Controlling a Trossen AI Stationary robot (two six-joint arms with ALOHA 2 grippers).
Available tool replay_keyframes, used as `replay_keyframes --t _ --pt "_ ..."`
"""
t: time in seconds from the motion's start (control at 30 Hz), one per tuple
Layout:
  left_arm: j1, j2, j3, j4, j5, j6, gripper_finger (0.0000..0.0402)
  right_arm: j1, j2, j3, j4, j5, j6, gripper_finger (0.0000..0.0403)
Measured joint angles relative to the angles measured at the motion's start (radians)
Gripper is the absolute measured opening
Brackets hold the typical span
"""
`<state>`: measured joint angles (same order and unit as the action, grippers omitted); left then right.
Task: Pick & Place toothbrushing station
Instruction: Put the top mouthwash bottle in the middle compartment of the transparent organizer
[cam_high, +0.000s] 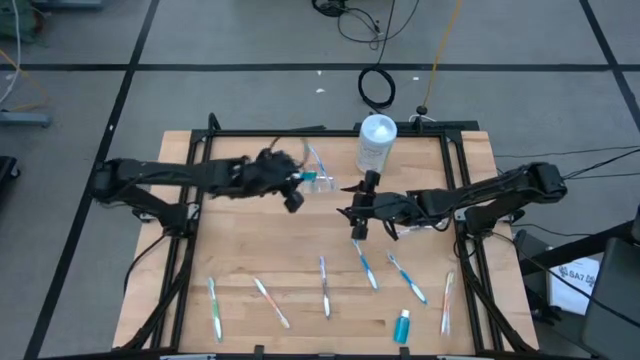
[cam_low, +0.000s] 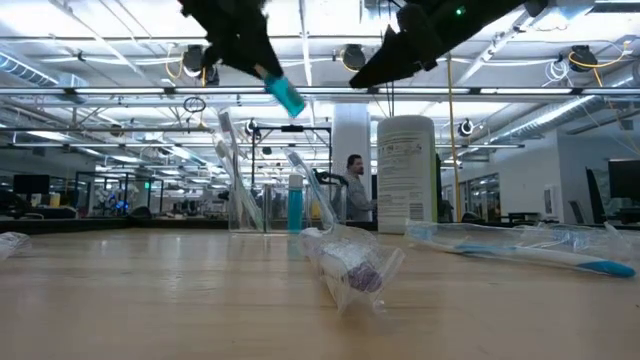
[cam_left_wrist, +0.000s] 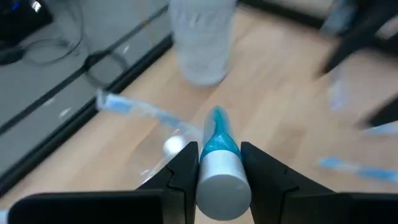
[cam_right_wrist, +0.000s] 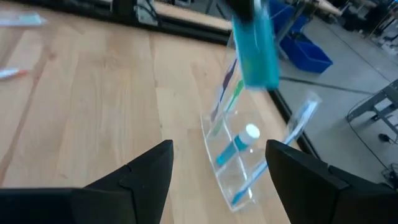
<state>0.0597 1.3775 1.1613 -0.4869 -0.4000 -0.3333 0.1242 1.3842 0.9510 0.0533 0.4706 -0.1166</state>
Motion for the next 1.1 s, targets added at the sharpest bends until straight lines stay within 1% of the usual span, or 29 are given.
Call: replay_keyframes --t 0.1,0.2,0.27,0.33,0.53,0.77,0.87,1.1 --pt "0.051 0.114 0.108 -0.092 0.007 0.048 0.0099 0.000 0.001 0.001 -0.006 -0.001 -0.004 0.0249" --pt "0.101 0.197 0.208 -0.177 0.011 0.075 0.0099 0.000 0.002 0.000 -0.025 -0.002 -0.004 0.0249" --pt "0.135 0.244 0.257 -0.239 0.015 0.091 0.0099 0.000 0.002 -0.004 -0.025 -0.002 -0.004 0.0249" --pt "0.166 0.283 0.284 -0.277 0.044 0.096 0.0099 0.000 0.001 -0.015 -0.023 -0.002 -0.001 0.0249" --pt "0.232 0.337 0.293 -0.308 0.110 0.203 0.0099 0.000 0.001 -0.052 -0.020 -0.003 -0.005 0.0249" --pt "0.270 0.352 0.291 -0.330 0.149 0.198 0.0099 0.000 0.002 -0.081 -0.021 -0.003 -0.008 0.0249" --pt "0.282 0.379 0.289 -0.327 0.195 0.189 0.0099 0.000 0.002 -0.081 -0.020 -0.003 -0.005 0.0249" --pt "0.282 0.465 0.288 -0.327 0.224 0.193 0.0099 0.002 0.002 -0.081 -0.021 -0.003 0.000 0.0249"
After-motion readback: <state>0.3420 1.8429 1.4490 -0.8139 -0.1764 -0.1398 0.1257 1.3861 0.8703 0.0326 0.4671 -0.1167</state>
